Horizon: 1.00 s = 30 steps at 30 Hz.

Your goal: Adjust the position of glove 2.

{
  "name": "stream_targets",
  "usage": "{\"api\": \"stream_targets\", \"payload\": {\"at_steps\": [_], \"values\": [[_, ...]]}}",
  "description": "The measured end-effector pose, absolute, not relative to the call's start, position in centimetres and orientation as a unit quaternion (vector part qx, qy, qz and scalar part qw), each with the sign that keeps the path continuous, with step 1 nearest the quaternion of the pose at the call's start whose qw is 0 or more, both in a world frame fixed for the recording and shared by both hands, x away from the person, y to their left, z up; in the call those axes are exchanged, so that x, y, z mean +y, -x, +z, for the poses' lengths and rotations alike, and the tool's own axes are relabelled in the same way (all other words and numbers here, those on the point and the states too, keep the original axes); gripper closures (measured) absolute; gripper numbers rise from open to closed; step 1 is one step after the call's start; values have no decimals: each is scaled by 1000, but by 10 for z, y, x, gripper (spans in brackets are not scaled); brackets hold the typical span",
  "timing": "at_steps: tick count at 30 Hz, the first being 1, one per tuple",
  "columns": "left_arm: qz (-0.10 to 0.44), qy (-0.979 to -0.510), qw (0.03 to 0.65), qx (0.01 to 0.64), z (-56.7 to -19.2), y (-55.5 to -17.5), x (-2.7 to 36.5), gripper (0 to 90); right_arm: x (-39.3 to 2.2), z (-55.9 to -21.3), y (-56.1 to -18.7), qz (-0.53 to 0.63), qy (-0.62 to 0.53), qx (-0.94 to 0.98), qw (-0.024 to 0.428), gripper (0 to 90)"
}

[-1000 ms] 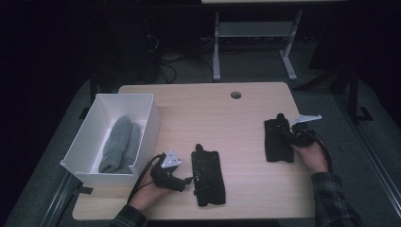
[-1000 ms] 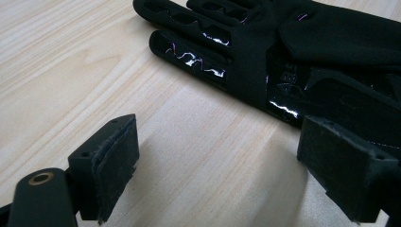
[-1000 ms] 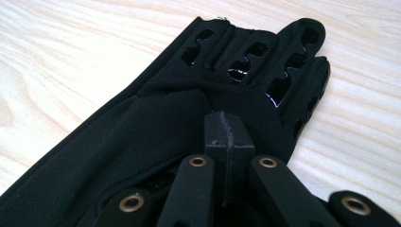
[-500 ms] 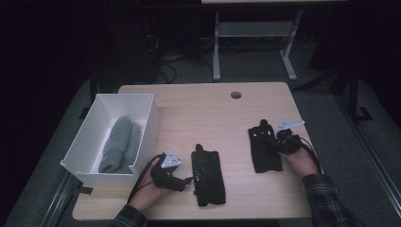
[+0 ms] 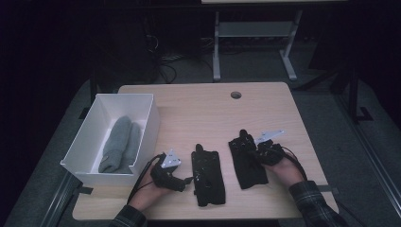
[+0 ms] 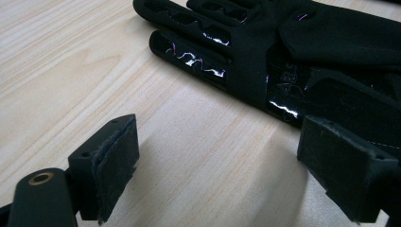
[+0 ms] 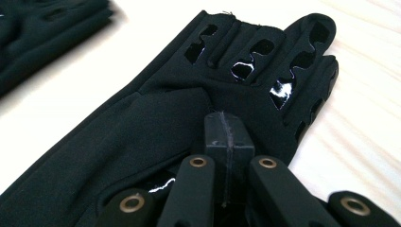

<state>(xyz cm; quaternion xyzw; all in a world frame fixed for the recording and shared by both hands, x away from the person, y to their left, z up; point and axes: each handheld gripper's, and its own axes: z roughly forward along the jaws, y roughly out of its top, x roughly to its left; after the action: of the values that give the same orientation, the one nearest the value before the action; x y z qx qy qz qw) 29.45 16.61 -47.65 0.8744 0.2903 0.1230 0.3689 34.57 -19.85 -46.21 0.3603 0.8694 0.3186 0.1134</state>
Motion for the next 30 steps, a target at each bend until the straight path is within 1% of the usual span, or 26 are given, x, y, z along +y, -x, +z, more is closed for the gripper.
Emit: {"api": "stream_targets", "payload": {"at_steps": [11,17,22,24,25,27,28,30], "values": [[123,-874,369,289,-477,-295,166,129,-165,-460,-326,323,-308,891,91,900],[124,-875,369,289,-477,-295,166,129,-158,-459,-314,324,-288,898,82,900],[123,-876,362,296,-475,-295,164,131,-163,-454,-311,336,-288,892,91,900],[121,-876,354,304,-473,-295,163,147,-167,-452,-311,341,-291,889,92,900],[114,-874,349,317,-470,-297,161,147,-170,-451,-312,342,-291,888,95,900],[118,-867,360,325,-467,-297,160,152,-178,-451,-310,343,-298,886,97,900],[115,-862,369,327,-463,-297,159,165,-181,-452,-308,343,-300,885,98,900],[117,-854,381,333,-456,-298,158,230,-187,-453,-306,342,-302,885,97,900]]}}
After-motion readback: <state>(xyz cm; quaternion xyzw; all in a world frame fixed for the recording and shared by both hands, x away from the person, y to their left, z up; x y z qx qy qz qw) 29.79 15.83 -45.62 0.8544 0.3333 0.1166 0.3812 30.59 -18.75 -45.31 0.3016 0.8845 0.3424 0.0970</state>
